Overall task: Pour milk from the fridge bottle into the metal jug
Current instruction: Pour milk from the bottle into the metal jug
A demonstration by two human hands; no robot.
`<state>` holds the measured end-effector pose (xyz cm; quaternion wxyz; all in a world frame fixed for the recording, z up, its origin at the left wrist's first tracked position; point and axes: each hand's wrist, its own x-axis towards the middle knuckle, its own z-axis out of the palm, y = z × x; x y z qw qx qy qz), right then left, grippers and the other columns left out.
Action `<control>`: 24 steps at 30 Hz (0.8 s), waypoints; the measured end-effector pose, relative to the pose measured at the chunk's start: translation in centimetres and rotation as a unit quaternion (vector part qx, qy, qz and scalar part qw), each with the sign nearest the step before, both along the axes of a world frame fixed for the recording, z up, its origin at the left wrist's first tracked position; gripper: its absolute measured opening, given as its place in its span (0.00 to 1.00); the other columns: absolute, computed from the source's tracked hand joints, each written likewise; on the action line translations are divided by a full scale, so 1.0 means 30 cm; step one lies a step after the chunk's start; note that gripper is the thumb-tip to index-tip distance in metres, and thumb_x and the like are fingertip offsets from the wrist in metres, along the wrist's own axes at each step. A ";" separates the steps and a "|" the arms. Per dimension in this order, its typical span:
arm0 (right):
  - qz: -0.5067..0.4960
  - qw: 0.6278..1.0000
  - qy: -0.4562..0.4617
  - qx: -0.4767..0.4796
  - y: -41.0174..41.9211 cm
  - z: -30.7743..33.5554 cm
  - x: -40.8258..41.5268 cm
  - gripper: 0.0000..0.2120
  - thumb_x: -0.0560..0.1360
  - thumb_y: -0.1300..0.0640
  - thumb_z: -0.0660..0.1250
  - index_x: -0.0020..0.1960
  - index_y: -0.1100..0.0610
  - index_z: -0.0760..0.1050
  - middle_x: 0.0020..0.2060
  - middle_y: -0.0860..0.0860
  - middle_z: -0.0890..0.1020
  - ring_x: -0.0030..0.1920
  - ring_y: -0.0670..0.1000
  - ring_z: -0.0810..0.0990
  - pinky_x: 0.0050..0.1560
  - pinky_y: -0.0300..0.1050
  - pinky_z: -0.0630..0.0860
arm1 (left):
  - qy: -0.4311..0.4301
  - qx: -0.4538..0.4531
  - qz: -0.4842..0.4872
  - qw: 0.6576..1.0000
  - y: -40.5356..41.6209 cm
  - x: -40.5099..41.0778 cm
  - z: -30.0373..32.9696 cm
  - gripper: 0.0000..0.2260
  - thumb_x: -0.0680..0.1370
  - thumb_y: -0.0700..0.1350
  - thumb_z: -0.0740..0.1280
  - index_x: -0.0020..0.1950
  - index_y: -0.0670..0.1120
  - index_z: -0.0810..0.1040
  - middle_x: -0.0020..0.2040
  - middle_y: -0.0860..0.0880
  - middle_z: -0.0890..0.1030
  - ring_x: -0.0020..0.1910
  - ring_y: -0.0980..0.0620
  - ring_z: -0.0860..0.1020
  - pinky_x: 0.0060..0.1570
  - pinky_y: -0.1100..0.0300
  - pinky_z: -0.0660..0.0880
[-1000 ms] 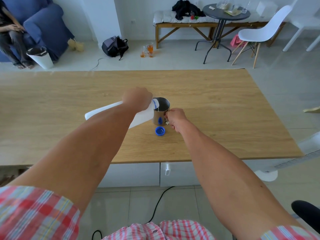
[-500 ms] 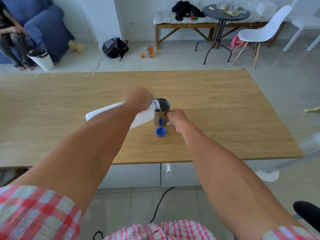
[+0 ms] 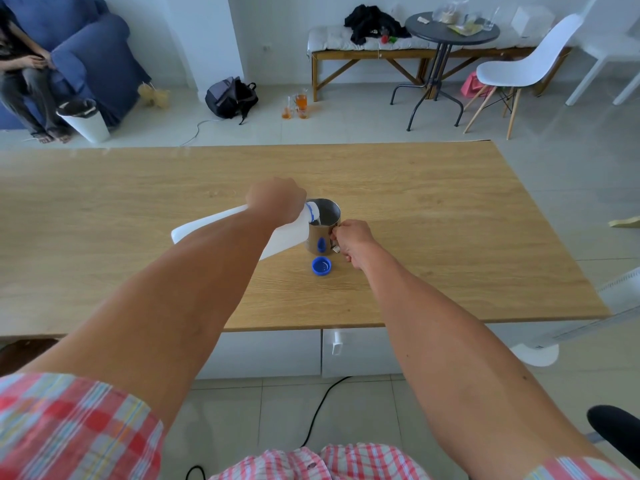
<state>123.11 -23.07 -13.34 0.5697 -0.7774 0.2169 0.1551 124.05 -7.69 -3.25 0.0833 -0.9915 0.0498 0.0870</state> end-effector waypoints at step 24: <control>-0.002 1.000 -0.004 0.007 -0.002 -0.014 0.010 0.09 0.80 0.66 0.59 0.48 0.58 0.77 0.42 0.56 0.76 0.39 0.53 0.68 0.29 0.43 0.61 | 0.000 -0.009 0.006 1.000 -0.005 0.010 0.003 0.11 0.82 0.41 0.58 0.57 0.43 0.79 0.45 0.45 0.77 0.48 0.40 0.79 0.51 0.46 0.79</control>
